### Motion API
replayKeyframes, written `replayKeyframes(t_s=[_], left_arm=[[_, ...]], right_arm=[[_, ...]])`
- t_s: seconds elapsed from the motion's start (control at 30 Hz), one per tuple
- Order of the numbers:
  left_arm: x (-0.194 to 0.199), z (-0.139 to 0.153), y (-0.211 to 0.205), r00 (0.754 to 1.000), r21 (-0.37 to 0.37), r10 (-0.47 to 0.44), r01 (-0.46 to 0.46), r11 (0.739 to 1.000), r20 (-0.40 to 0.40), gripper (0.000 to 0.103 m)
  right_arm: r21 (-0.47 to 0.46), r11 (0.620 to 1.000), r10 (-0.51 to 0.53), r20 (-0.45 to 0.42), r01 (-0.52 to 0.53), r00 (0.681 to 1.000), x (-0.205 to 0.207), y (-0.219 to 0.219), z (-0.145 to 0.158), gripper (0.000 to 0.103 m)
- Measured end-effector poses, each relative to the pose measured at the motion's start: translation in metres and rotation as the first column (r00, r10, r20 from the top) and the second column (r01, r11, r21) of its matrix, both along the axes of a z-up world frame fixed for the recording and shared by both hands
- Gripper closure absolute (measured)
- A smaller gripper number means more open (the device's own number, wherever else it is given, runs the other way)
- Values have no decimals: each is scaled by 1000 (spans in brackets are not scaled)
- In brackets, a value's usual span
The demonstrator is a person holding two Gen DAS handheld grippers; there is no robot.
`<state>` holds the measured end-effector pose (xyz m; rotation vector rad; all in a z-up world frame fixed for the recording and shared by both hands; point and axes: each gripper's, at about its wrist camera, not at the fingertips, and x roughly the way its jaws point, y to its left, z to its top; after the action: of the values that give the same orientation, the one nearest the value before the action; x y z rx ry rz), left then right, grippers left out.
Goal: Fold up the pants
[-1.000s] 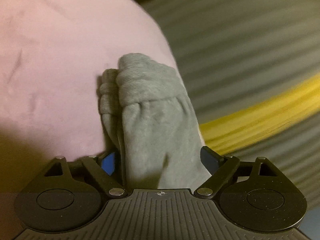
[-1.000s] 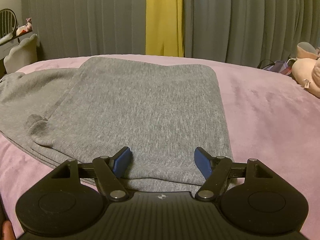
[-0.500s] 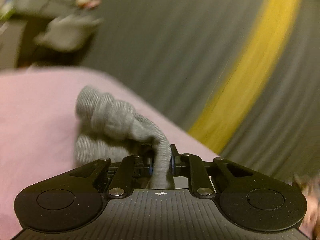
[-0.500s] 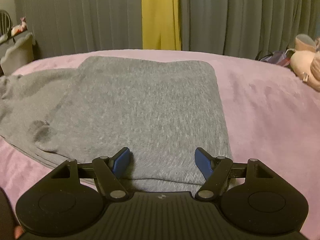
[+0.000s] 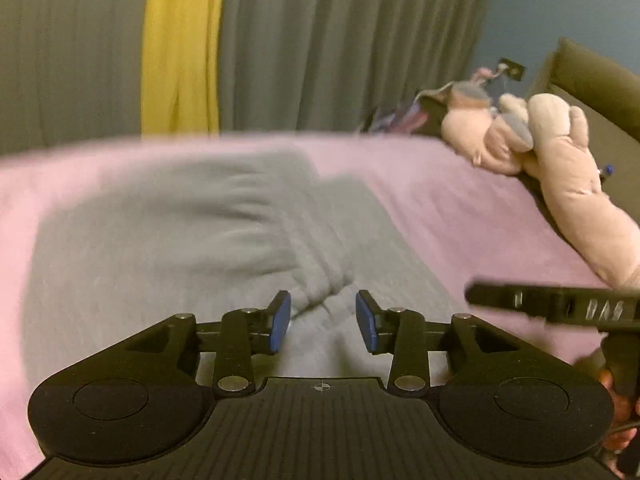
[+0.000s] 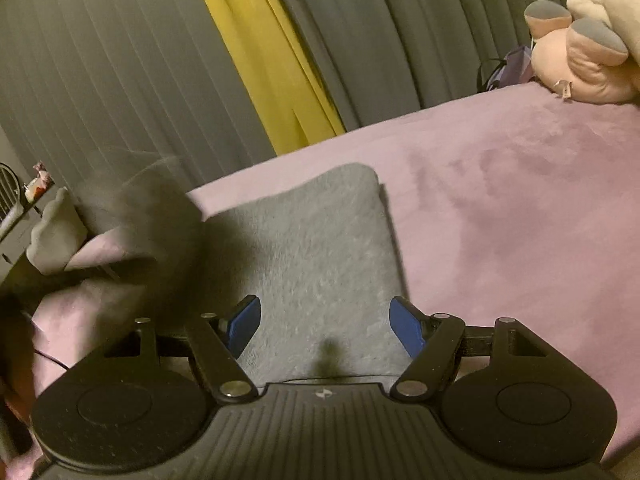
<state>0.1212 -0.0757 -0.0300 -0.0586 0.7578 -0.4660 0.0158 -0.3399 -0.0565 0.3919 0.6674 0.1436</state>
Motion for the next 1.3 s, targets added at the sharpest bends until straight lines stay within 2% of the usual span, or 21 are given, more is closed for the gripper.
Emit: replayKeyframes(t_s=[0.03, 0.1, 0.13, 0.2, 0.27, 0.33, 0.37, 0.43, 0.5, 0.57, 0.63, 0.73, 0.83, 0.87, 0.9, 0.93, 1.03, 1.1, 1.17, 1.23, 1.3], left_arm=[[3, -4, 5, 999, -45, 27, -29, 999, -47, 57], [-22, -8, 18, 991, -123, 77, -90, 988, -106, 55], [-31, -8, 27, 986, -129, 118, -134, 983, -122, 52], [-36, -5, 53, 960, -92, 258, -268, 959, -110, 44], [-45, -1, 69, 918, -44, 389, -393, 918, -78, 35], [-50, -3, 85, 865, -11, 501, -501, 865, -34, 34], [-53, -6, 92, 819, -1, 573, -573, 819, 2, 34], [-65, -17, 107, 708, -33, 704, -704, 710, 50, 34], [-65, -23, 124, 657, -128, 754, -749, 650, -12, 33], [-61, -26, 132, 630, -163, 777, -769, 618, -26, 32], [-58, -32, 136, 628, -162, 776, -773, 614, -55, 32], [-56, -40, 142, 617, -188, 780, -782, 594, -102, 32], [-62, -41, 148, 612, -227, 782, -784, 578, -121, 32], [-62, -42, 148, 610, -237, 782, -785, 573, -129, 32], [-65, -42, 150, 604, -241, 785, -789, 566, -134, 32], [-66, -42, 151, 599, -246, 789, -792, 559, -138, 32], [-67, -43, 151, 600, -258, 786, -791, 555, -151, 32], [-67, -45, 150, 608, -266, 779, -785, 560, -154, 32], [-68, -44, 149, 607, -273, 780, -784, 558, -149, 32], [-70, -43, 148, 598, -272, 789, -790, 549, -142, 32], [-72, -43, 148, 588, -285, 797, -794, 537, -137, 32]], right_arm=[[15, 1000, 8, -5, -8, 1000, 0, -3, 1, 31], [46, 999, 28, -25, -27, 999, 4, -9, 2, 31], [63, 997, 39, -36, -36, 999, 7, -10, 1, 31], [99, 994, 60, -53, -55, 997, 16, -9, -2, 30], [148, 987, 81, -75, -70, 994, 28, -6, -6, 27], [220, 972, 112, -108, -86, 988, 49, -2, -13, 22], [259, 962, 127, -131, -89, 983, 60, 0, -17, 22], [334, 940, 144, -186, -75, 972, 84, 1, -30, 22], [390, 920, 146, -251, -38, 957, 105, 1, -44, 22], [422, 907, 125, -280, 5, 952, 118, -1, -55, 22], [472, 881, 118, -279, 29, 953, 129, -1, -61, 21], [526, 849, 124, -294, 53, 948, 142, 6, -69, 7], [535, 843, 129, -302, 56, 944, 156, 15, -71, 4], [542, 839, 134, -299, 53, 945, 159, 17, -71, 11], [551, 833, 142, -286, 42, 948, 161, 19, -71, 42], [566, 824, 162, -272, 22, 948, 165, 20, -71, 56], [581, 814, 184, -267, 6, 946, 169, 22, -72, 51], [601, 799, 194, -305, 30, 932, 171, 24, -77, 31], [612, 789, 197, -325, 47, 925, 171, 27, -77, 29], [559, 828, 169, -318, 40, 933, 171, 36, -65, 55], [473, 881, 162, -273, -14, 948, 167, 51, -40, 60]])
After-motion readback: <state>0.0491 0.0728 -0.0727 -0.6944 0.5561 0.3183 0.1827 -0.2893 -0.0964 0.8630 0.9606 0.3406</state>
